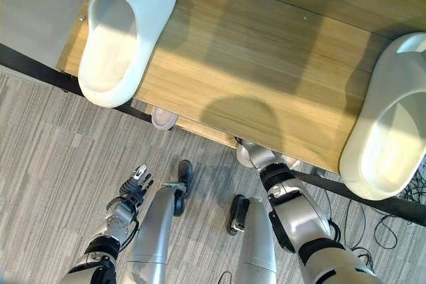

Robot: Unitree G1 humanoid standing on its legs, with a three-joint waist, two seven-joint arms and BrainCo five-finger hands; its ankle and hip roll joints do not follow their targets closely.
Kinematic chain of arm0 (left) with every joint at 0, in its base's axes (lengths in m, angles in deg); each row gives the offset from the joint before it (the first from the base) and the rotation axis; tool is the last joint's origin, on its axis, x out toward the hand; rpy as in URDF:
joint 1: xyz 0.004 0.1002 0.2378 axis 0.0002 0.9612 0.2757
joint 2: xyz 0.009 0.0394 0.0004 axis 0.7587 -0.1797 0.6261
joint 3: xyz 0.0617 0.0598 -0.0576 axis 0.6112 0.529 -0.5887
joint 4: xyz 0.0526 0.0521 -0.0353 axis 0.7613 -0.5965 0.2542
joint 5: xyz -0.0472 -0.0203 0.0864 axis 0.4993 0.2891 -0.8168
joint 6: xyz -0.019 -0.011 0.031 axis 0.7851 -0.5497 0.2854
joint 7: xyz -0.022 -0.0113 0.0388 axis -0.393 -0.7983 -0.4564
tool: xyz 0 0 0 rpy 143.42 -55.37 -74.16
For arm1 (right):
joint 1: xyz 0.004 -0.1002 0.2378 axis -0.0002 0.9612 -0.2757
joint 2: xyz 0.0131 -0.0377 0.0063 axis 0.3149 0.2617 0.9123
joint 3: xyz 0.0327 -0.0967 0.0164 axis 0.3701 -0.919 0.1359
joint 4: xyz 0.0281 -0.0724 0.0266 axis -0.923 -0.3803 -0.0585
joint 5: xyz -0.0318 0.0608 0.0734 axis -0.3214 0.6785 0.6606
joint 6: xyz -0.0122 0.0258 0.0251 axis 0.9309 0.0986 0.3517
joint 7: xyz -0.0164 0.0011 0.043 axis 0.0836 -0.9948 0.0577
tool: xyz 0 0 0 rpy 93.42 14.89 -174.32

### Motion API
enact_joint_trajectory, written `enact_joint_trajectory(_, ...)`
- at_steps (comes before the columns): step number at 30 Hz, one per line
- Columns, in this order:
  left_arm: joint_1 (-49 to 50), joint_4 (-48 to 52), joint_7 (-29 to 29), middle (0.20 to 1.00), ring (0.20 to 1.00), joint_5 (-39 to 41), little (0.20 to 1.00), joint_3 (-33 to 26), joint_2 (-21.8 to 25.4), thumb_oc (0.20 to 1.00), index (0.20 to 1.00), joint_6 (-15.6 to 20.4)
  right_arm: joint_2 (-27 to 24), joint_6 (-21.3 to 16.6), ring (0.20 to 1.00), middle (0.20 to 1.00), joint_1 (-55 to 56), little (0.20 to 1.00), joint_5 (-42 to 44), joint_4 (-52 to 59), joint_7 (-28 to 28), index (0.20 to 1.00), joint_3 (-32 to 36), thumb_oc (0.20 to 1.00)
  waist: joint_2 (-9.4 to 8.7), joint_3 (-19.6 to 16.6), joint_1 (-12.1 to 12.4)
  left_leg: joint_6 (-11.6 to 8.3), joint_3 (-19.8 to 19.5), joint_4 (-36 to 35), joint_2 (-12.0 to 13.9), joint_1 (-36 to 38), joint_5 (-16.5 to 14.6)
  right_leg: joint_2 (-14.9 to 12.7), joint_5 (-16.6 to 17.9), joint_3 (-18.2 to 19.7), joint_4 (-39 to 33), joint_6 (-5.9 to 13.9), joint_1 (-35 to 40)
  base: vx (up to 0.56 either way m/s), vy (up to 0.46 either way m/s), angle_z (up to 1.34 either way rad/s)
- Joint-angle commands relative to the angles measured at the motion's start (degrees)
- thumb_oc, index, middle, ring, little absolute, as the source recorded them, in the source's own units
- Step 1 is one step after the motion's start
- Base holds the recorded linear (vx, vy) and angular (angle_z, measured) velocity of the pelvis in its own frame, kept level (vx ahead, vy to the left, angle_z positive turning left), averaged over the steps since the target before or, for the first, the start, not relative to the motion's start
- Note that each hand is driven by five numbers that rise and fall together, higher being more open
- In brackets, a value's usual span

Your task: Arrange the slippers neatly on the shoe rack.

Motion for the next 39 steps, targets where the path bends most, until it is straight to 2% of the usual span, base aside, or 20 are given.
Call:
enact_joint_trajectory(1, -0.08, 1.06, -1.69, 1.0, 1.0, -1.3, 1.0, 0.96, 0.61, 1.0, 1.0, 0.14, 0.72, 1.12, 0.2, 0.2, -10.81, 0.2, 1.73, -0.47, 1.42, 0.2, 2.19, 0.2, 0.84, 4.22, 0.13, 3.21, 0.96, 0.65, 0.41, 2.66, -3.13, 0.3, 2.43, 0.58, -4.25, 4.85, 5.58, 0.01, 0.064, 0.0)
enact_joint_trajectory(3, 0.39, 1.77, -2.51, 1.0, 1.0, -1.89, 1.0, 1.56, 0.6, 1.0, 1.0, -0.35, 1.83, 3.14, 0.2, 0.2, -14.06, 0.2, 3.74, -4.03, 1.74, 0.2, 3.55, 0.2, 1.06, 4.63, 0.38, 3.45, 1.15, 0.13, 0.08, 3.05, -3.15, 0.2, 2.59, 0.71, -4.73, 4.96, 5.84, 0.01, 0.064, 0.01)
enact_joint_trajectory(4, 0.57, 2.05, -2.87, 1.0, 1.0, -2.2, 1.0, 1.87, 0.47, 1.0, 1.0, -0.5, 2.23, 3.92, 0.253, 0.253, -15.18, 0.253, 4.08, -4.85, 1.68, 0.253, 3.88, 0.253, 1.22, 4.87, 0.48, 3.6, 1.39, 0.05, -0.01, 3.08, -3.14, 0.08, 2.67, 0.79, -4.82, 5.09, 5.85, 0.01, 0.07, 0.01)
enact_joint_trajectory(5, 0.73, 2.1, -2.91, 1.0, 1.0, -2.59, 1.0, 2.29, 0.48, 1.0, 1.0, -0.45, 2.58, 4.11, 0.476, 0.476, -15.79, 0.476, 4.76, -5.68, 1.41, 0.476, 4.63, 0.476, 1.34, 5.02, 0.51, 3.69, 1.56, -0.18, 0.03, 3.11, -3.05, -0.03, 2.7, 0.84, -4.93, 5.23, 5.84, 0.01, 0.067, 0.01)
enact_joint_trajectory(6, 0.95, 2.22, -3.11, 1.0, 1.0, -3.06, 1.0, 2.66, 0.57, 1.0, 1.0, -0.28, 2.85, 4.31, 1.0, 1.0, -16.07, 1.0, 5.12, -5.58, 1.25, 1.0, 4.96, 1.0, 1.38, 5.04, 0.52, 3.73, 1.64, -0.4, -0.03, 3.19, -2.94, -0.18, 2.76, 0.77, -5.26, 5.27, 5.97, 0.01, 0.066, 0.01)
enact_joint_trajectory(10, 1.7, 2.47, -3.86, 1.0, 1.0, -3.82, 1.0, 3.73, 0.87, 1.0, 1.0, 0.01, 4.94, 4.27, 1.0, 1.0, -17.66, 1.0, 7.48, -6.87, 0.26, 1.0, 6.33, 1.0, 1.44, 5.27, 0.58, 3.84, 1.85, -1.61, -0.12, 3.91, -2.76, -0.42, 3.3, 0.75, -6.35, 5.27, 6.57, 0.01, 0.035, -0.01)
enact_joint_trajectory(13, 1.72, 2.22, -4.5, 1.0, 1.0, -4.07, 1.0, 3.76, 1.04, 1.0, 1.0, -0.83, 7.18, 6.5, 1.0, 1.0, -17.99, 1.0, 9.41, -6.92, -0.58, 1.0, 7.42, 1.0, 1.32, 5.34, 0.45, 3.87, 1.95, -1.6, 0.04, 3.83, -2.81, -0.4, 3.62, 0.74, -6.36, 5.01, 6.41, 0.0, 0.0, 0.0)
enact_joint_trajectory(18, 2.23, 2.28, -4.86, 1.0, 1.0, -4.99, 1.0, 4.29, 1.11, 1.0, 1.0, -2.1, 9.49, 6.74, 1.0, 1.0, -15.57, 1.0, 10.79, -5.74, -1.41, 1.0, 8.4, 1.0, 1.02, 4.98, 0.42, 3.96, 1.87, -2.29, 0.15, 4.05, -2.5, 0.29, 4.18, 0.78, -6.79, 4.8, 6.06, 0.0, 0.0, 0.0)
enact_joint_trajectory(28, 2.33, 1.68, -4.89, 1.0, 1.0, -5.61, 1.0, 4.11, 1.37, 1.0, 1.0, -3.37, 8.65, 7.39, 1.0, 1.0, -8.55, 1.0, 8.79, -1.26, -2.4, 1.0, 9.15, 1.0, 1.33, 5.01, 0.43, 3.96, 1.81, -7.98, 0.18, 8.12, -0.59, 1.76, 5.7, 0.66, -10.56, 4.74, 8.41, -0.01, -0.003, -0.01)
enact_joint_trajectory(39, 3.18, -0.35, -6.04, 1.0, 1.0, -5.35, 1.0, 3.2, 2.14, 1.0, 1.0, -3.47, 6.91, 8.23, 1.0, 1.0, 1.1, 1.0, 4.0, 4.28, -1.92, 1.0, 10.53, 1.0, 1.8, 4.14, 0.3, 3.99, 1.93, -8.88, 0.31, 10.79, -1.05, 2.81, 5.35, 0.9, -11.62, 4.43, 11.07, 0.01, -0.009, -0.03)
